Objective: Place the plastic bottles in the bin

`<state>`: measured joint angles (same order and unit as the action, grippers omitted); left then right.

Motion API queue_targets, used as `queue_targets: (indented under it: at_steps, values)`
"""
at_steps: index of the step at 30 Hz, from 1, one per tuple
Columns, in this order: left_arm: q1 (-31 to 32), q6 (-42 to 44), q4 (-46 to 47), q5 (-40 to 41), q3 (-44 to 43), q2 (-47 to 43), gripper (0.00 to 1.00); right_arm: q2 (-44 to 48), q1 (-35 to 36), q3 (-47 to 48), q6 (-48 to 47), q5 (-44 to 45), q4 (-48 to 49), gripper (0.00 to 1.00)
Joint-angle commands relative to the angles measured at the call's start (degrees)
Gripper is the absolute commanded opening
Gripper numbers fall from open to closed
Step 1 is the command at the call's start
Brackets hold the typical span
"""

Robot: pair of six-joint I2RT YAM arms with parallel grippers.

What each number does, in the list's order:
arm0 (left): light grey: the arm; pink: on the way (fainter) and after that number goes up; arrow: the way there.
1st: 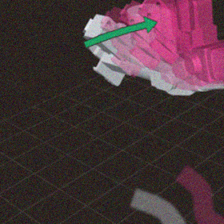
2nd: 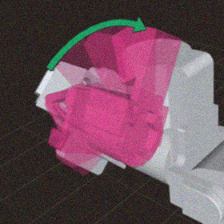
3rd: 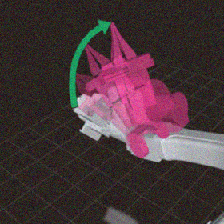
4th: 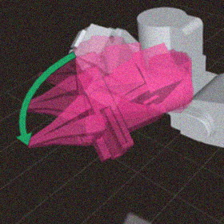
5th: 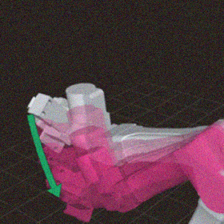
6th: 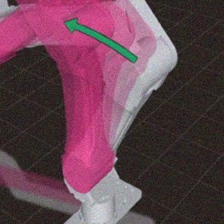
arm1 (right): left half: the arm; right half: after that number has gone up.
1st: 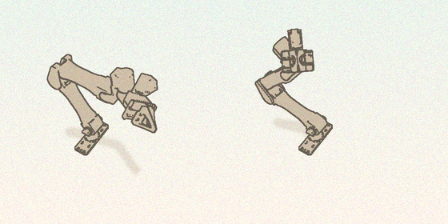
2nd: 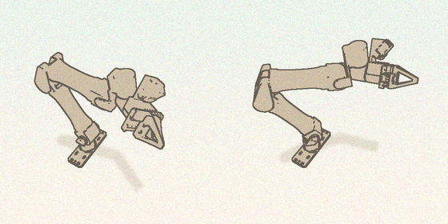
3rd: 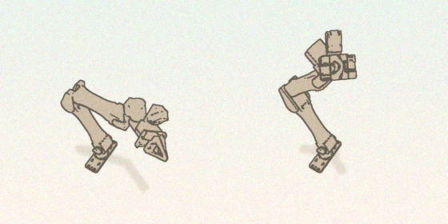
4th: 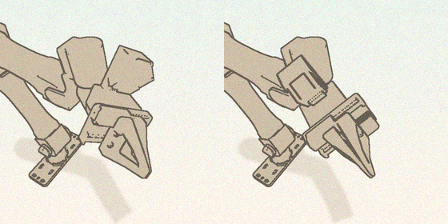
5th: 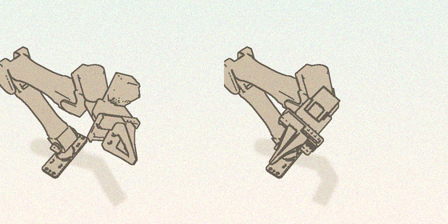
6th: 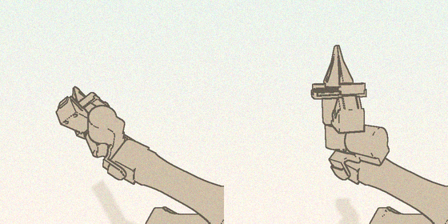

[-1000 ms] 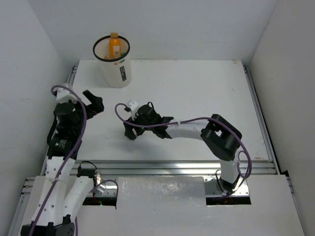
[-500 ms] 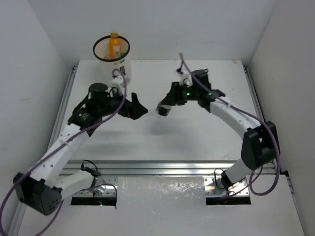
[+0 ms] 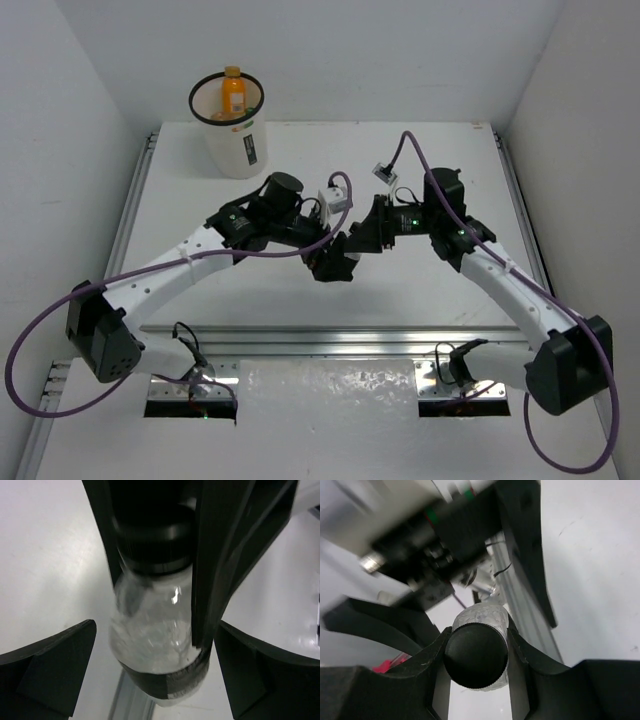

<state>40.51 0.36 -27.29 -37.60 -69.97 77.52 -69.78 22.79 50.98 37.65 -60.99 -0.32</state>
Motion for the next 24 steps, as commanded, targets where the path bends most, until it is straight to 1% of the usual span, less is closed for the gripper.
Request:
queue_targets:
  at_steps: [1, 4, 6, 7, 8, 9, 10, 11, 12, 13, 14, 15, 16, 17, 18, 19, 20, 21, 22, 23, 24]
  values:
    - [1.1, 1.7, -0.6, -3.0, 0.4, -3.2, 1.00, 2.9, -1.2, 1.8, -0.5, 3.3, 2.7, 0.17]
    - [1.1, 0.7, 0.8, -4.2, 1.0, -4.7, 0.99, 4.7, -1.6, 1.1, -0.6, 7.4, 3.8, 0.17]
    - [1.2, 0.3, 1.4, -6.4, 0.6, -4.7, 0.86, 5.5, -1.6, 0.4, -0.4, 9.0, 5.5, 0.17]
    - [1.2, 0.2, 1.7, -7.3, 0.5, -4.7, 0.60, 6.4, -1.7, 0.0, -0.3, 9.7, 5.9, 0.18]
    - [1.3, 0.2, 2.1, -7.1, 0.1, -4.7, 0.45, 6.7, -1.7, -0.2, -0.1, 9.9, 6.4, 0.19]
    - [1.2, 0.2, 2.3, -3.7, -0.9, -4.6, 0.21, 6.9, -1.7, -0.6, 0.8, 9.1, 8.0, 0.22]
    - [1.2, -1.9, 2.7, -1.7, -1.6, -4.4, 0.14, 6.9, -1.7, -0.6, 1.5, 8.6, 8.8, 0.23]
    - [1.2, -3.2, 3.6, 0.0, -2.2, -4.2, 0.06, 7.1, -1.7, -1.0, 2.2, 8.1, 9.7, 0.26]
    - [1.2, -4.0, 4.3, 1.1, -3.2, -3.9, 0.00, 7.2, -1.7, -1.1, 3.2, 7.0, 11.4, 0.30]
    - [1.2, -4.7, 5.5, 2.6, -3.5, -3.7, 0.00, 7.3, -1.8, -1.2, 3.7, 6.9, 12.0, 0.38]
    - [1.2, -6.0, 7.4, 3.9, -3.8, -3.6, 0.00, 7.5, -2.0, -1.5, 3.9, 7.2, 12.4, 0.61]
    - [1.2, -7.0, 9.2, 7.4, -4.2, -3.9, 0.00, 7.7, -2.6, -1.3, 3.9, 8.2, 11.6, 0.94]
    - [1.2, -7.0, 9.2, 10.8, -4.6, -3.9, 0.00, 7.7, -3.4, -0.7, 3.5, 9.8, 9.6, 0.99]
    - [1.2, -7.5, 9.4, 16.3, -5.0, -3.9, 0.00, 7.9, -4.6, 0.2, 2.5, 12.0, 6.2, 0.99]
    - [0.9, -8.6, 9.1, 22.1, -6.2, -3.8, 0.00, 8.4, -6.1, 1.1, 1.0, 14.6, -1.6, 0.99]
    - [0.4, -9.5, 8.1, 35.3, -7.4, -3.3, 0.00, 9.0, -10.0, 2.4, 0.4, 22.8, -6.0, 0.99]
    - [-2.9, -12.4, 5.5, 40.8, -8.7, -1.2, 0.00, 9.7, -12.1, 2.9, 0.1, 28.4, -10.5, 0.99]
    - [-5.5, -14.8, 3.3, 44.9, -12.9, 0.4, 0.00, 11.4, -14.1, 3.2, 0.0, 34.0, -18.8, 0.99]
    - [-8.5, -17.1, 0.5, 53.5, -15.7, 2.4, 0.00, 12.5, -16.4, 3.6, -0.9, 39.9, -22.0, 0.99]
    - [-12.4, -21.6, -5.9, 59.3, -18.8, 7.1, 0.00, 13.8, -16.5, 3.3, -1.9, 51.8, -24.5, 0.99]
    - [-13.9, -22.0, -7.8, 63.4, -24.9, 9.4, 0.00, 16.5, -16.5, 2.7, -4.0, 55.3, -26.8, 0.99]
